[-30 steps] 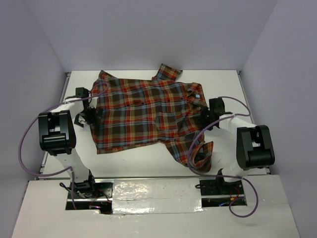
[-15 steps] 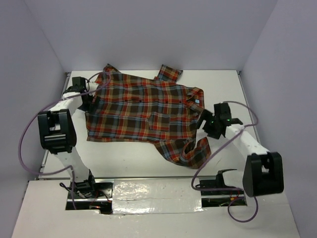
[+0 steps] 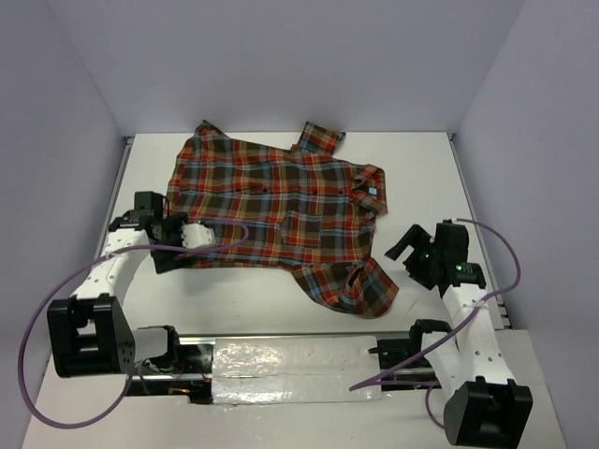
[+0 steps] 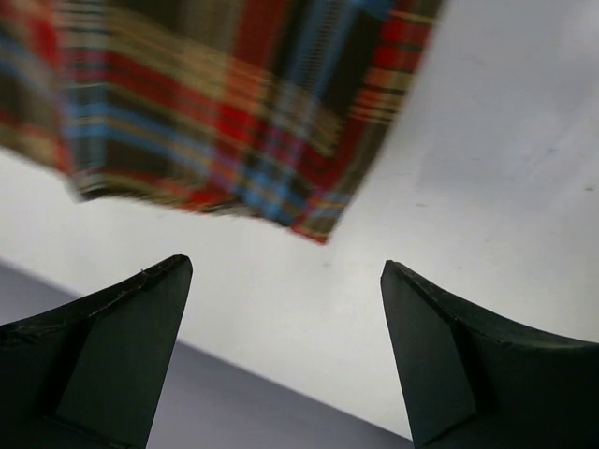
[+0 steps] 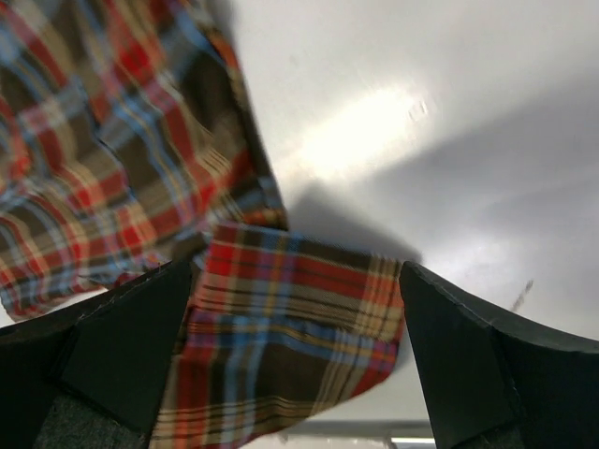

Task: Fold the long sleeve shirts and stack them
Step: Fold the shirt

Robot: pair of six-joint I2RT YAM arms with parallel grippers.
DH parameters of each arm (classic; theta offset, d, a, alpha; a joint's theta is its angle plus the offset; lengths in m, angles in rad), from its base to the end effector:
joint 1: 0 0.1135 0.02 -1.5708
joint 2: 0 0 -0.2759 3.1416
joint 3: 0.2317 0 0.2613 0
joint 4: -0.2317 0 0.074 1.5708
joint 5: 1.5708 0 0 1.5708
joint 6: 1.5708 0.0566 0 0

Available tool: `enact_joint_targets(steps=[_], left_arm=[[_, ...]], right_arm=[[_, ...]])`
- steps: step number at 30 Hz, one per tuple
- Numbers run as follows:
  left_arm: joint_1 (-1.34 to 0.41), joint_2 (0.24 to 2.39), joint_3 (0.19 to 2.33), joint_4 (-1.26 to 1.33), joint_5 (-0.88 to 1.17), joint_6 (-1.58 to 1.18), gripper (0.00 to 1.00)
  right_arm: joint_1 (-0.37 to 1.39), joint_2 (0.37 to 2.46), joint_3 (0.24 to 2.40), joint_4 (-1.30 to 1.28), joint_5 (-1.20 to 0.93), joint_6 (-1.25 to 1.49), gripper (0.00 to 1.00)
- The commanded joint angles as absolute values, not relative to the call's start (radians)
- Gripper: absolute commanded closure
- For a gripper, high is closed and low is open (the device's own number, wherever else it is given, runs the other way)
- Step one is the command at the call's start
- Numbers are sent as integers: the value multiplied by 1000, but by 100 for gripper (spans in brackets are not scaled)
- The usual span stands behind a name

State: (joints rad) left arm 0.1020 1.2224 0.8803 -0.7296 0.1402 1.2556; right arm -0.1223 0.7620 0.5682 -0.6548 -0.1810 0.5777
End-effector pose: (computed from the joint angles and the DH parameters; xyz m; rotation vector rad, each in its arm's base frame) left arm 0.2473 0.0174 0.2299 1.4868 2.1982 0.2796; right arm 0.1672 -0.0103 0.2166 0.7595 2.3249 0.4245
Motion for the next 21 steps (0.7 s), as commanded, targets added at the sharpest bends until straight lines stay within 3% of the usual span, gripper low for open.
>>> enact_joint_targets(steps=[1, 7, 15, 16, 20, 21], left_arm=[[95, 1246, 825, -675, 190, 1434, 4], [74, 1293, 789, -592, 228, 1535, 2], [14, 1402, 689, -396, 127, 1474, 6], [12, 1419, 690, -382, 115, 1459, 8], [12, 1471, 721, -383, 87, 1414, 37], [11, 1460, 721, -408, 95, 1430, 41]], right_arm=[[-118, 759, 523, -656, -201, 670, 0], [-115, 724, 437, -614, -81, 810, 0], [-29, 934, 442, -585, -72, 851, 0], [-9, 943, 451, -574, -58, 860, 0], [83, 1000, 491, -569, -41, 894, 0], [90, 1005, 480, -569, -47, 899, 0]])
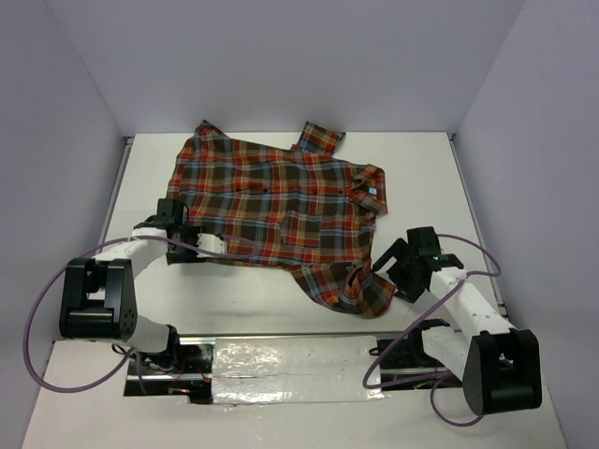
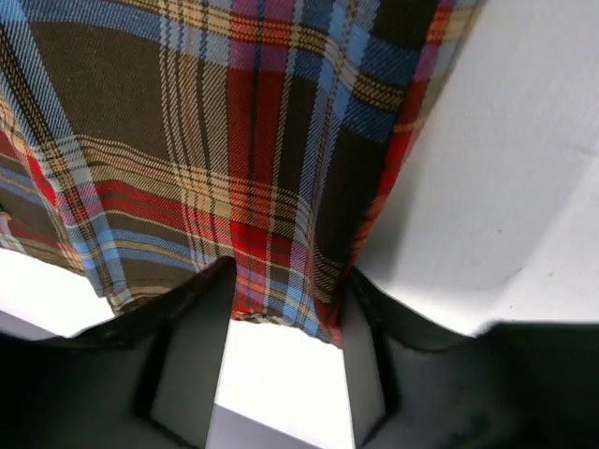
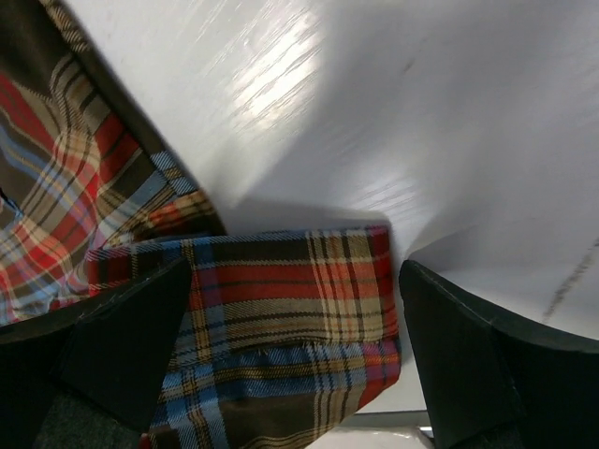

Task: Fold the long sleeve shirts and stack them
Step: Fold the shirt

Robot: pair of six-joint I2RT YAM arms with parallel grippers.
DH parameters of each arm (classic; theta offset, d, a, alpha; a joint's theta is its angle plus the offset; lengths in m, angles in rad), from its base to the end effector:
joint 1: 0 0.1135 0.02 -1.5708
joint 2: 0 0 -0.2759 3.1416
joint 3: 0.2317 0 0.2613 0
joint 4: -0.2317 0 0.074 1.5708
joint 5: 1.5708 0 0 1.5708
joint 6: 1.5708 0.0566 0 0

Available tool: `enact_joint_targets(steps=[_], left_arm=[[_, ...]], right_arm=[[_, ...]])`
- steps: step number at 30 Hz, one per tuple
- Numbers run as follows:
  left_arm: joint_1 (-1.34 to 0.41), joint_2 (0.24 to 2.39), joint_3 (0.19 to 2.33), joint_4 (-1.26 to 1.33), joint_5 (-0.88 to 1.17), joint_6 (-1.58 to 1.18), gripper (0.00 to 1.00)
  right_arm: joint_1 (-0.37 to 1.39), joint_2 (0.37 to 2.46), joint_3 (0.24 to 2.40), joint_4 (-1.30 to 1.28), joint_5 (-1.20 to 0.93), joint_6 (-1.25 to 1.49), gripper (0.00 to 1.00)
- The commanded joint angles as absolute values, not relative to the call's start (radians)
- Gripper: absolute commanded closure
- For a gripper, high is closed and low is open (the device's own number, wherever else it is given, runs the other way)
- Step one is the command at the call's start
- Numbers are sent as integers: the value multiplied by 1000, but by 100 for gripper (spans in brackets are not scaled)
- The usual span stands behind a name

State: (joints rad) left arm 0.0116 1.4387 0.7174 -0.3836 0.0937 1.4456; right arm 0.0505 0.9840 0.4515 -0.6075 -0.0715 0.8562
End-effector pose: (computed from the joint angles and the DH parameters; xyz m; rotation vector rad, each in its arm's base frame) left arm 0.2729 -0.0021 0.1477 1.8058 2.0254 0.3337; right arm 0.1709 0.0127 0.1473 1.0636 2.5509 0.3537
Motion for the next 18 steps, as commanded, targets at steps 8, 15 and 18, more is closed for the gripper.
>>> enact_joint_targets(steps=[8, 15, 18], left_arm=[[12, 1353, 657, -448, 184, 1422, 100], [12, 1292, 744, -584, 201, 1322, 100], [12, 1237, 741, -627, 181, 1350, 100]], right_arm=[[103, 1028, 327, -378, -129, 1006, 39], [71, 970, 445, -452, -42, 921, 100], [34, 850, 508, -520, -3, 870, 100]])
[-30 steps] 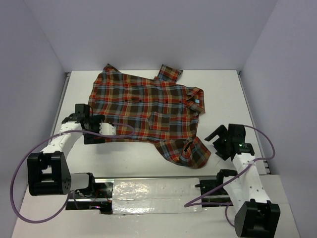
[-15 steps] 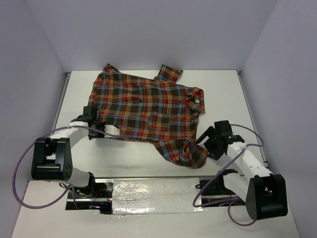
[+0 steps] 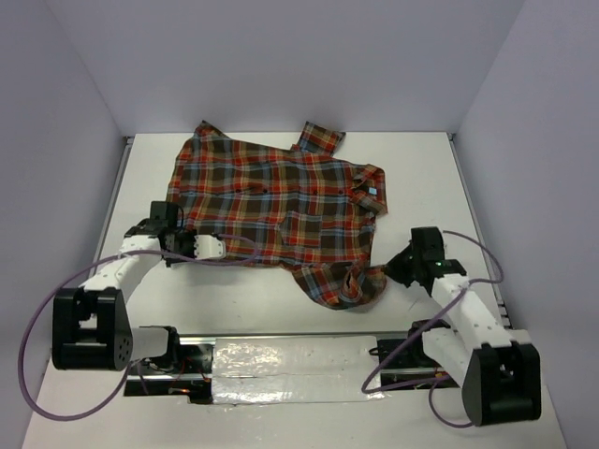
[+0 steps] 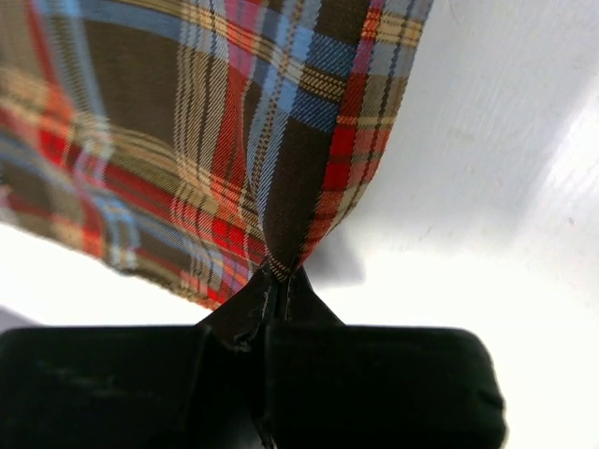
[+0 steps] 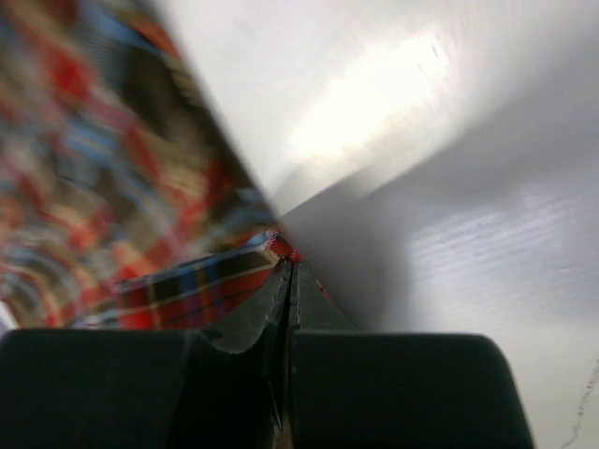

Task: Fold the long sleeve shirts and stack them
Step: Fold the shirt

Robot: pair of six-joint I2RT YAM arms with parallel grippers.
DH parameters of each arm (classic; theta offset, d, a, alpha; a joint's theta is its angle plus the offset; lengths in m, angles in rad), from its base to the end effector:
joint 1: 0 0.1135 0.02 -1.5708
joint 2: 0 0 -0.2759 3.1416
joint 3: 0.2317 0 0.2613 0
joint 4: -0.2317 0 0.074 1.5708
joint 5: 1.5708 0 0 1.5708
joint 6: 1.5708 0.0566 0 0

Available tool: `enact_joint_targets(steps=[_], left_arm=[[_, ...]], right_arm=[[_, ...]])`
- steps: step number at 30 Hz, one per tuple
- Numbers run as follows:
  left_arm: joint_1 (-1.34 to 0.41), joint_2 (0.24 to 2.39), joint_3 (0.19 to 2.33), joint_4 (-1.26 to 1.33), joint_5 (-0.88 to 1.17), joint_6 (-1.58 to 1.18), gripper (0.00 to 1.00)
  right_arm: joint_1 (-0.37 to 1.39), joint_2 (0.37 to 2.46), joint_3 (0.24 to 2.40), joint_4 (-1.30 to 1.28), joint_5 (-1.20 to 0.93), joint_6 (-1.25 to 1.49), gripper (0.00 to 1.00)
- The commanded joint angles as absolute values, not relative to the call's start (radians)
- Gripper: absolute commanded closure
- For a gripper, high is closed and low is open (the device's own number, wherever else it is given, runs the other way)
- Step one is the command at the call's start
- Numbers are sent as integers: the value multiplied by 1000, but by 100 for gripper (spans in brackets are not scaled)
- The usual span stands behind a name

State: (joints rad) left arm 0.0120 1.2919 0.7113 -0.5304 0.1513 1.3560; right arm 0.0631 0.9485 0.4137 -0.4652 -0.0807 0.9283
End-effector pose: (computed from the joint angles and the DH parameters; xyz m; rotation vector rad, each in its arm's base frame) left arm 0.2474 -0.0056 0.1730 1.7066 2.0689 0.2390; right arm 0.1784 0.0158 0.1499 1.0780 2.4091 0.4620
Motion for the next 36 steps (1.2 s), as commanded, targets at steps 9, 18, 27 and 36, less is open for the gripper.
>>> enact_joint_targets(steps=[9, 18, 27, 36], left_arm=[[12, 1157, 774, -758, 141, 1356, 100], [9, 1048, 858, -1009, 184, 1394, 100], [9, 957, 905, -1189, 230, 1445, 100], [8, 1146, 997, -982, 223, 1281, 98]], right_arm=[[20, 580, 719, -686, 55, 706, 100], [18, 502, 1063, -733, 55, 538, 100], [17, 505, 1309, -828, -82, 442, 100], [23, 600, 1051, -519, -325, 514, 100]])
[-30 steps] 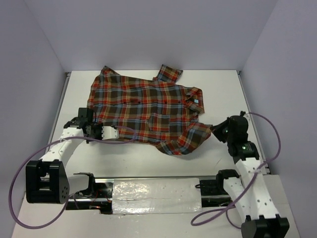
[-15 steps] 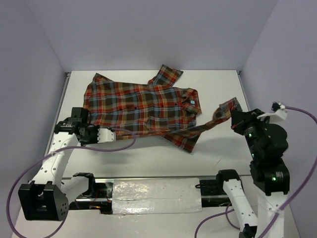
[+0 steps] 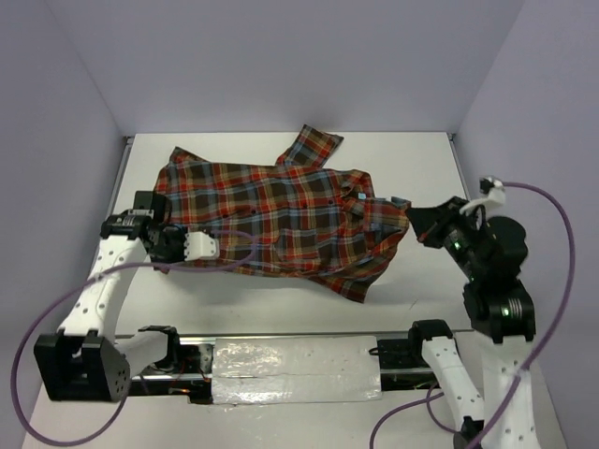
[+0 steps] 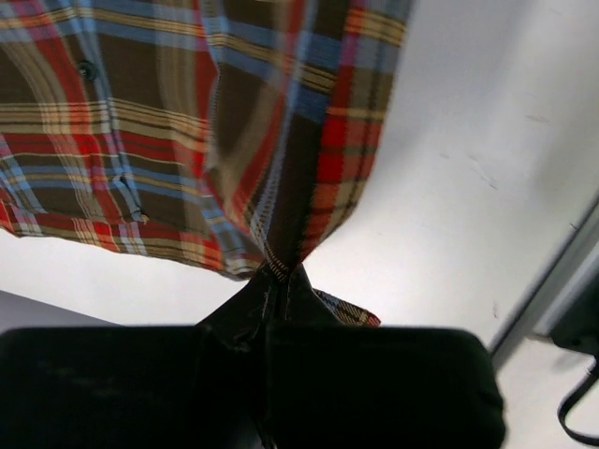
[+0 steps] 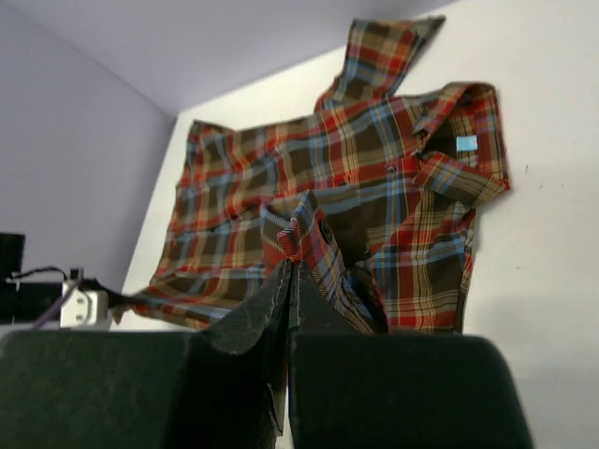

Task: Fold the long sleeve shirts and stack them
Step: Fold the shirt

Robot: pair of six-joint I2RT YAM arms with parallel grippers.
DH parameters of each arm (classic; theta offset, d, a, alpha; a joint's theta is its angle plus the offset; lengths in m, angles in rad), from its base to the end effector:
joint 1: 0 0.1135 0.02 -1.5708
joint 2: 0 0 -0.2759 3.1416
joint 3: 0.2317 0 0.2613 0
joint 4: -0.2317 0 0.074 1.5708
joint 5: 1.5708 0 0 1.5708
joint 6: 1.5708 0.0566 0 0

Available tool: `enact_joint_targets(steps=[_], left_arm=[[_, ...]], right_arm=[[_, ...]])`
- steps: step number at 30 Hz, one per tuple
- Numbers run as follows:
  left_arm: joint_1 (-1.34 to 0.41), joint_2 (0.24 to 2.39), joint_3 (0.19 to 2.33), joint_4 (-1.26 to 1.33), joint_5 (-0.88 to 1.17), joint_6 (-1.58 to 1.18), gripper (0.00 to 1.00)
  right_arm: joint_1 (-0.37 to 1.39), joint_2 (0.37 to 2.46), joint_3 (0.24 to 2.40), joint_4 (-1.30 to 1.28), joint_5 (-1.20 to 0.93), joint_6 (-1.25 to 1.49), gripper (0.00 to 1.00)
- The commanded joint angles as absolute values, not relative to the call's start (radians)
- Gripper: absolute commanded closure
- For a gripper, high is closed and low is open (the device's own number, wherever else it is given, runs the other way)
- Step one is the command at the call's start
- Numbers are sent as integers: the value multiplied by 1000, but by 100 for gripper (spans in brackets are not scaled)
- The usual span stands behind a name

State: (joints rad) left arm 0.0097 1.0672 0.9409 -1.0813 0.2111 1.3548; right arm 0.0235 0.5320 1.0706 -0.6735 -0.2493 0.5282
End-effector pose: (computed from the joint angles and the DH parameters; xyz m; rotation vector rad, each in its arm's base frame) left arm 0.1928 -0.0100 0.2617 1.7405 2.1002 0.0915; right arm 0.0971 0.0162 0.4181 0.2487 1.7231 0.6204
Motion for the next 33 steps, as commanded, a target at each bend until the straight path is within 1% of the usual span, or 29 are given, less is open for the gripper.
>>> enact_joint_targets(steps=[1, 5, 6, 9, 14, 16, 19, 24, 28, 33], left_arm=[[8, 1172, 1008, -965, 213, 1275, 97], [8, 1294, 1057, -968, 195, 1256, 95], [8, 1336, 1063, -983, 193, 1244, 96], [11, 1390, 1084, -971, 181, 1217, 98], [25, 1431, 1130, -914, 190, 1158, 100], [26, 1451, 1140, -907, 193, 1143, 100], [26, 1471, 1120, -874, 176, 1140, 100], [29, 1531, 1130, -851, 158, 1138, 100], [32, 1615, 1212, -821, 150, 1105, 99], [46, 1706, 1295, -822, 117, 1078, 99]], right_arm=[[29, 661, 1054, -491, -328, 494, 100], [103, 815, 1066, -407, -315, 427, 100], [160, 843, 1069, -385, -296, 396, 100], [221, 984, 1101, -321, -171, 379, 100], [219, 1146, 1276, -270, -65, 362, 100], [222, 1221, 1366, -264, -75, 347, 100], [230, 1321, 1446, -275, -66, 330, 100], [238, 1445, 1482, -227, -75, 314, 100], [267, 1535, 1551, -203, -67, 288, 100], [273, 1640, 1675, -219, -2, 298, 100]])
